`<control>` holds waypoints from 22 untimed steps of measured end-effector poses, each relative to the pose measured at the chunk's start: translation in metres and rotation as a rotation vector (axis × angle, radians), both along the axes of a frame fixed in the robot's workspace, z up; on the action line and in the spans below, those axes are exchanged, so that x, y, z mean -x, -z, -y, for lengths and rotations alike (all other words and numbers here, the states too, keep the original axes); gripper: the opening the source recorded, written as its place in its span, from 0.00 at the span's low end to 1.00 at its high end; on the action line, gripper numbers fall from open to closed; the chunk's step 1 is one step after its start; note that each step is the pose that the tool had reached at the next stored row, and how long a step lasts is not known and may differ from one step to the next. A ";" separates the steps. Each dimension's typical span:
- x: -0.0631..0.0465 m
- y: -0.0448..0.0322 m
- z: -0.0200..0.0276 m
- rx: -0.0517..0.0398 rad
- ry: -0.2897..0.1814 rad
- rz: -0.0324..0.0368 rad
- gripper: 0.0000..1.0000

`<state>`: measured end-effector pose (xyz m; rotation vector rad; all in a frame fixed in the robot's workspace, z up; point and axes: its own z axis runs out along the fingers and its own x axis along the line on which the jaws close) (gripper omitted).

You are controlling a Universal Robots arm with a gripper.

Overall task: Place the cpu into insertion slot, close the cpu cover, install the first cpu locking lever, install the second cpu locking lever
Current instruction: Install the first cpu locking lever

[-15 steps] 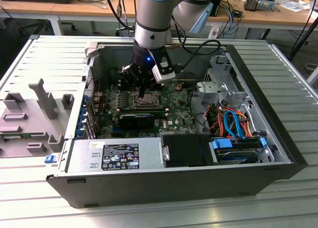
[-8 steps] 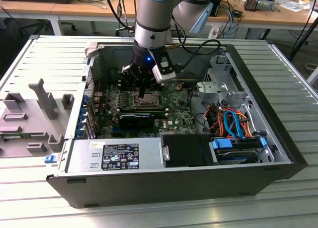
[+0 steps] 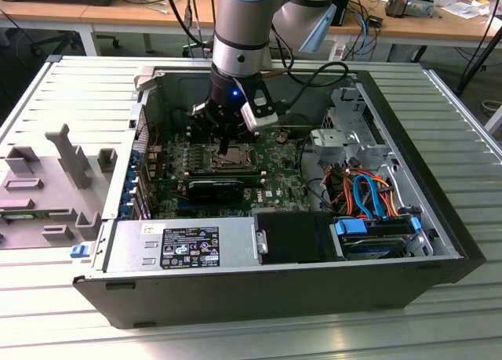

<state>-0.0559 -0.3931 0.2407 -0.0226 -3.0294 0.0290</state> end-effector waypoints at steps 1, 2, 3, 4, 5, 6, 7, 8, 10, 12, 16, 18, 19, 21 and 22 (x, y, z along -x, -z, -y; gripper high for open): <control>0.000 0.0000 0.0000 0.0000 -0.001 0.0000 0.11; 0.000 0.0000 0.0000 0.0000 -0.003 0.0000 0.11; 0.000 0.0000 0.0000 0.0000 -0.004 0.0000 0.11; 0.000 0.0000 0.0000 0.0000 -0.005 0.0000 0.11; 0.000 0.0000 0.0000 0.0000 -0.006 0.0000 0.11; 0.000 0.0000 0.0000 0.0000 -0.007 0.0000 0.11; 0.000 0.0000 0.0000 0.0000 -0.008 0.0000 0.11; 0.000 0.0000 0.0000 0.0000 -0.009 0.0000 0.11; 0.000 0.0000 0.0000 0.0000 -0.011 0.0000 0.11; 0.000 0.0000 0.0000 0.0000 -0.013 0.0000 0.11; 0.000 0.0000 0.0000 0.0000 -0.031 0.0000 0.11; 0.000 0.0000 0.0000 0.0000 -0.035 0.0000 0.11; 0.000 0.0000 0.0000 -0.0001 -0.036 0.0000 0.11; 0.000 0.0000 0.0000 0.0000 -0.037 0.0000 0.11; 0.000 0.0000 0.0000 0.0000 -0.038 0.0000 0.11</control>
